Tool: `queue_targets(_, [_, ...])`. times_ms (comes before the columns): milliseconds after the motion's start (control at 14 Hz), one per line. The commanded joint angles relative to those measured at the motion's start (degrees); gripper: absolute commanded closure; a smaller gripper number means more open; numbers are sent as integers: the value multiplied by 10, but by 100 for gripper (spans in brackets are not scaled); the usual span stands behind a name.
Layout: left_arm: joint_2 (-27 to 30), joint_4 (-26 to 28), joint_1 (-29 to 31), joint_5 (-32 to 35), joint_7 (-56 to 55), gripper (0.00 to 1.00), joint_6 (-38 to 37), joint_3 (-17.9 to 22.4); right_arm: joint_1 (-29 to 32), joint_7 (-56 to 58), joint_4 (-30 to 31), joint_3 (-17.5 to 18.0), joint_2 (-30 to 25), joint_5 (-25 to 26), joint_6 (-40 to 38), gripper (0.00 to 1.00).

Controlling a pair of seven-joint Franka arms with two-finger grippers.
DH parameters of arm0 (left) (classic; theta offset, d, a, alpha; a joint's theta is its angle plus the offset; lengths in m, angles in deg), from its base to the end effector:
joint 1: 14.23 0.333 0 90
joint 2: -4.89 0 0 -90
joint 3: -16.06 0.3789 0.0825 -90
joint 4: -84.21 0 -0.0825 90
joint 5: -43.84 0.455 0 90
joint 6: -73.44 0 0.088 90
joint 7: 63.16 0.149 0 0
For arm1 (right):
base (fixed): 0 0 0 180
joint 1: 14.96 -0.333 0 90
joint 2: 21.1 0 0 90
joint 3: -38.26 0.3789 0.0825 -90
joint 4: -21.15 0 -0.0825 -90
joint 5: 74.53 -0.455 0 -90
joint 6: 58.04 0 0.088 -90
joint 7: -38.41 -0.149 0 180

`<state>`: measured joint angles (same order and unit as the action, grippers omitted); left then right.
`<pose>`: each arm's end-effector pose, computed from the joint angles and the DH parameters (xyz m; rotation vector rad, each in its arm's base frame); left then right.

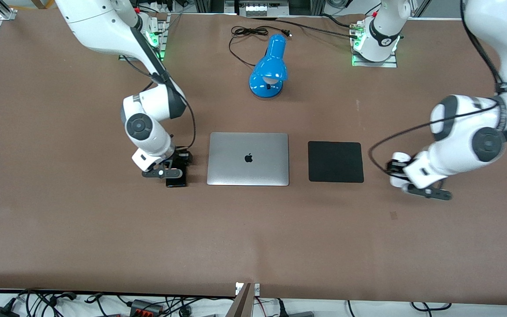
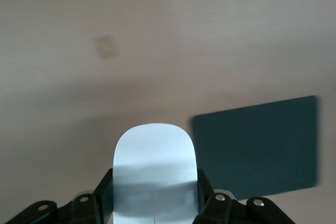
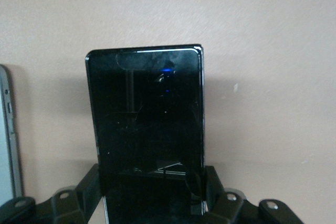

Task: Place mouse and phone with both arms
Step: 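Carry the phone toward the laptop while the left gripper carries the mouse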

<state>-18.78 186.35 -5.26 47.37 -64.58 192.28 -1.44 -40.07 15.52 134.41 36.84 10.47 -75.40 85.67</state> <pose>0.7096 -0.0873 0.3010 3.0691 -0.2130 -0.1650 0.6256 0.2747 0.1376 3.1300 0.0081 -0.0252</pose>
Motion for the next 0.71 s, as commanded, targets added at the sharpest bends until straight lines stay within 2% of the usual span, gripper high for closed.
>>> queue_targets(0, [-15,0,-25,8,-79,66,-8,-18,-11,-27,-19,-3,19,-5,1,85])
queue_targets(143, [-15,48,-67,9,-135,67,47,-17,-14,-42,-20,-3,28,-5,7,83])
queue_targets(286, [-21,107,-94,50,-200,67,161,-17,-15,-44,-30,-3,33,-5,6,0])
queue_targets(429, [-31,145,-93,125,-265,67,238,-17,-20,-35,-54,-4,29,-5,-2,0])
queue_targets(643, [-47,155,-101,206,-363,67,252,-17,-3,-30,-87,-10,-18,-4,-89,0])
